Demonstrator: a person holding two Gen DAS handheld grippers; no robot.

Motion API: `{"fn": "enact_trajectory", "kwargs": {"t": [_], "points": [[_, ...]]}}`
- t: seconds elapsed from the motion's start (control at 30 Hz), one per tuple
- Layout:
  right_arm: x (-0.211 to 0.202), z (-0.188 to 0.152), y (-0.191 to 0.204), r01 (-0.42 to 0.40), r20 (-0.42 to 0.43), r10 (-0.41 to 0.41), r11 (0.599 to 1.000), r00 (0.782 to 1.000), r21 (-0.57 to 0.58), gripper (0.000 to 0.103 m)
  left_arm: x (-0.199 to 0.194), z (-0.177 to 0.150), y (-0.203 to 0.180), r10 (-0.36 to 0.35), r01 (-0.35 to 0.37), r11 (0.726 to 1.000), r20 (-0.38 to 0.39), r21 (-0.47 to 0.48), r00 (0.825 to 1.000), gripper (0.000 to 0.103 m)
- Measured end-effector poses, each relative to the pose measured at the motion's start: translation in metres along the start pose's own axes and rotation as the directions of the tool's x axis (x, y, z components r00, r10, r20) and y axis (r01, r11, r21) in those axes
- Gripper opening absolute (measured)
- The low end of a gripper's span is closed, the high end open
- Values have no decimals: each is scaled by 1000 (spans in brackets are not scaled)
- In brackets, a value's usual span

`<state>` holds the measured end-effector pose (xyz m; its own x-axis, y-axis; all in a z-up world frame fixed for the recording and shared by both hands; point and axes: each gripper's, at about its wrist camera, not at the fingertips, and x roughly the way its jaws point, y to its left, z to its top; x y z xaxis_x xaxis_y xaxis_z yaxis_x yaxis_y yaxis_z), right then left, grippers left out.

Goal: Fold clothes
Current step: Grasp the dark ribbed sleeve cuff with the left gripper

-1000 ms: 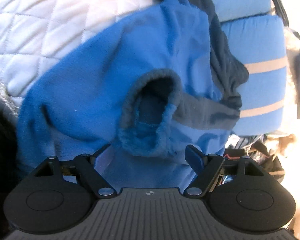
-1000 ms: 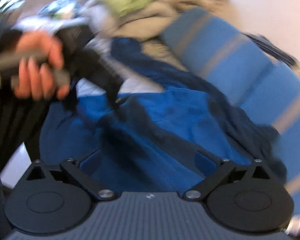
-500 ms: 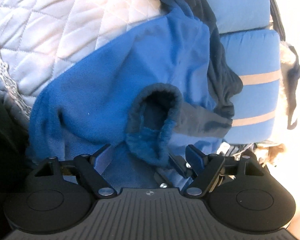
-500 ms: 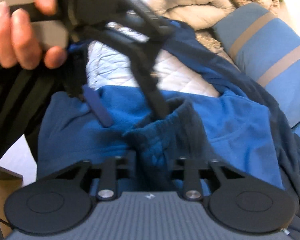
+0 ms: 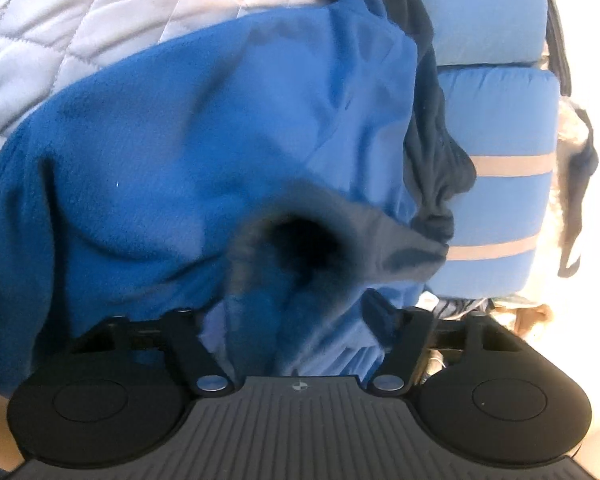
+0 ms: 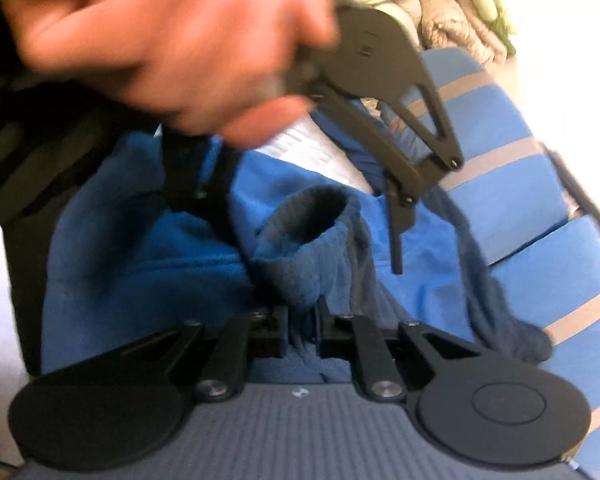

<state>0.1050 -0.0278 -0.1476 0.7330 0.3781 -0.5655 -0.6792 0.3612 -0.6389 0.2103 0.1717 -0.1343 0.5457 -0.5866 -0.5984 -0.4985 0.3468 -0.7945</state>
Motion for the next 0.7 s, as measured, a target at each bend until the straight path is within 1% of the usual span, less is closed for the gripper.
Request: {"fn": "enact_trajectory", "kwargs": {"t": [0.07,0.13,0.27,0.37,0.4,0.43,0.47,0.5,0.57,0.6,0.63,0.7], "points": [[0,-2,8,42,0,-42,999,999,-34,12,0,0,0,20,-20,1000,4,3,1000,47],[3,0,13,63,-1,-63,997,998,-46,12,0,0,0,39,-39,999,11,6,999,42],[11,0,21,81,-4,-82,993,997,-84,12,-1,-1,-3,69,-70,997,20,19,997,42],[15,2,24,87,-10,-89,991,996,-97,12,-1,-4,-8,90,-92,994,36,56,995,42],[14,2,25,88,-11,-89,992,996,-94,12,-1,-3,-9,96,-99,993,38,68,995,39],[14,2,24,89,-11,-90,992,996,-89,12,0,-3,-10,103,-105,991,39,80,994,35],[14,2,24,90,-10,-91,992,996,-85,12,1,-1,-11,108,-112,989,42,96,993,22],[14,2,23,91,-9,-92,993,996,-81,12,1,0,-13,117,-120,987,37,111,992,13],[15,3,20,93,-6,-94,993,996,-70,12,-3,4,-20,108,-112,985,35,133,994,12],[14,2,17,90,-4,-91,994,996,-58,12,-7,6,-27,98,-105,981,46,162,994,12],[10,3,12,95,2,-95,995,995,-35,14,-12,8,-34,89,-98,976,58,192,994,12],[2,4,2,102,11,-102,995,995,14,34,-24,14,-50,68,-86,965,82,246,994,12]]}}
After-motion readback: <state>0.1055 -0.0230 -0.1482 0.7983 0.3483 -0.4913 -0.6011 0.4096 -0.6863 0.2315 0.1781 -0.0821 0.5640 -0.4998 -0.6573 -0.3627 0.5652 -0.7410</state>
